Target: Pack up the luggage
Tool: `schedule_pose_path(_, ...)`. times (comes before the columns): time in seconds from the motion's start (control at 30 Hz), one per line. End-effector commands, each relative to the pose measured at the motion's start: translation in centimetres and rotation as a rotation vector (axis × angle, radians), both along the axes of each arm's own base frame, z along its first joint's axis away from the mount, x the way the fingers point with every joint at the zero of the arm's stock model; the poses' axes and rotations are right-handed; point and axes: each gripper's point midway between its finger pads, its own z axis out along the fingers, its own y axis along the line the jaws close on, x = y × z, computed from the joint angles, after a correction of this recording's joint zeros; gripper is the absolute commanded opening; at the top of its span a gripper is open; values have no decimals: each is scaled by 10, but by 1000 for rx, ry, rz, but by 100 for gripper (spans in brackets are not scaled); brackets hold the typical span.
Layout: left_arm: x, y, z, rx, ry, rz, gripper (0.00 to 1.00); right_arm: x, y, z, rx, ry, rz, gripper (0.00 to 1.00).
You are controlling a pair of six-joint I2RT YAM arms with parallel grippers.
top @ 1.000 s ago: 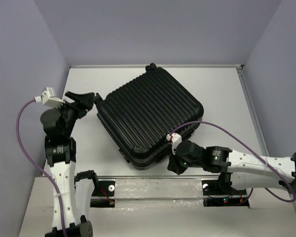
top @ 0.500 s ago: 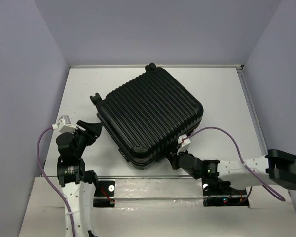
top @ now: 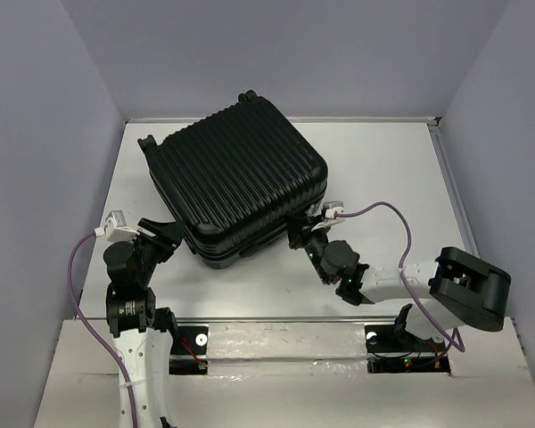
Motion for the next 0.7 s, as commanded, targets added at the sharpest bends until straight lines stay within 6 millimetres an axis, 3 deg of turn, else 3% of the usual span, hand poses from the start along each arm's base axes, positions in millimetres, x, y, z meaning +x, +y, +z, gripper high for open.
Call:
schedule_pose_path(0.0,5,-1,11,3,-64,-7,65,11,-6,44,128,-56,4,7)
schedule_pose_path(0.13,8,7,12,9,-70,36,65,-4,-24,23,59,36,108,18)
schedule_pose_path(0.3,15,28,9,14,-72,138,64,19,-97,-7,-13,206,76,38)
schedule_pose_path(0.33,19,34,-2,4,-51,163,62,15,-89,1,-14,210,183,42)
schedule_pose_path(0.37,21,37,-8,-4,-37,175,61,25,-101,-2,-29,239,180,49)
schedule_pose_path(0.5,31,50,-55,-69,56,246,53,43,-79,-4,-106,273,320,55)
schedule_pose_path(0.53,34,53,-54,-77,51,262,53,47,-76,-6,-122,276,331,55)
schedule_pose_path(0.6,38,53,-71,-126,87,276,49,56,-65,-12,-160,281,375,56)
schedule_pose_path(0.67,44,54,-66,-150,58,281,48,64,-60,-17,-183,283,394,58)
